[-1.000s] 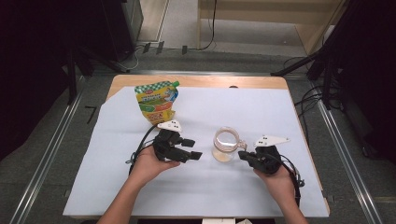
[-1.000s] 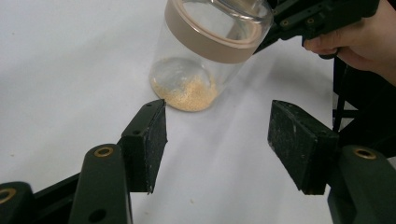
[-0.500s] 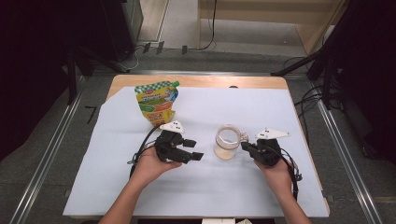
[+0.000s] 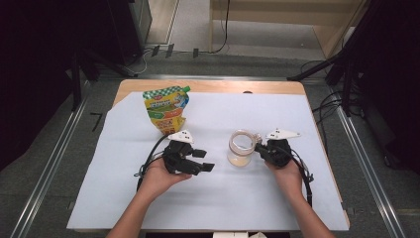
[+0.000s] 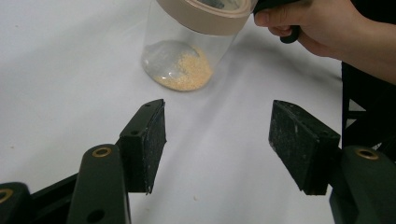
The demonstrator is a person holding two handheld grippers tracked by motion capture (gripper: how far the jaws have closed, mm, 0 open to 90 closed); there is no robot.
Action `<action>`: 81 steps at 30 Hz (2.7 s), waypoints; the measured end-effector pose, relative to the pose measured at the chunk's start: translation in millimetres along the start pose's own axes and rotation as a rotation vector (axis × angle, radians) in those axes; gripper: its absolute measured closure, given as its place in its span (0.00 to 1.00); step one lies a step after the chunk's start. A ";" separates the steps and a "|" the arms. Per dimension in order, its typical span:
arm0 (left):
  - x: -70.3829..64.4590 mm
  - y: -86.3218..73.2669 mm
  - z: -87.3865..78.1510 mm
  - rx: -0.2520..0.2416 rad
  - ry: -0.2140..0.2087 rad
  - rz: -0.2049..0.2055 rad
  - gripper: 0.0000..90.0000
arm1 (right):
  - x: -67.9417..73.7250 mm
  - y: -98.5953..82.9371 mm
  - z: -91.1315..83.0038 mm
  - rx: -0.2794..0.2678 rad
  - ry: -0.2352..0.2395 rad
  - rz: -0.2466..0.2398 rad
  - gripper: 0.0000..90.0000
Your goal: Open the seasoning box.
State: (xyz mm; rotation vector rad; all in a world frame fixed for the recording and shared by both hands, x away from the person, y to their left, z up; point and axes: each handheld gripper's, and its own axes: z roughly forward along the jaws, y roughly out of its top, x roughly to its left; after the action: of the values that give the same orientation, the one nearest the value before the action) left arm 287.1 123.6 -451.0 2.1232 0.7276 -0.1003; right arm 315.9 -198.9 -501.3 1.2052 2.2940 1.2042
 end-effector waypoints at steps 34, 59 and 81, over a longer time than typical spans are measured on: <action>20.5 29.3 15.2 0.028 -0.078 0.058 0.34 | 24.3 5.1 -4.2 0.046 0.141 -0.051 1.00; 11.6 38.4 53.3 0.063 -0.015 0.208 0.14 | 4.6 15.0 -16.2 0.054 0.105 -0.018 1.00; 1.4 40.4 54.0 0.020 0.046 0.217 0.13 | 4.7 13.4 -0.3 0.064 0.094 0.004 1.00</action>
State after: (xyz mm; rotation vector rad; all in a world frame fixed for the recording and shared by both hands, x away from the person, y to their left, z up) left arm 319.8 64.7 -456.2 2.2155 0.5209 0.0592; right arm 320.1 -191.4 -490.0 1.1999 2.4156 1.2224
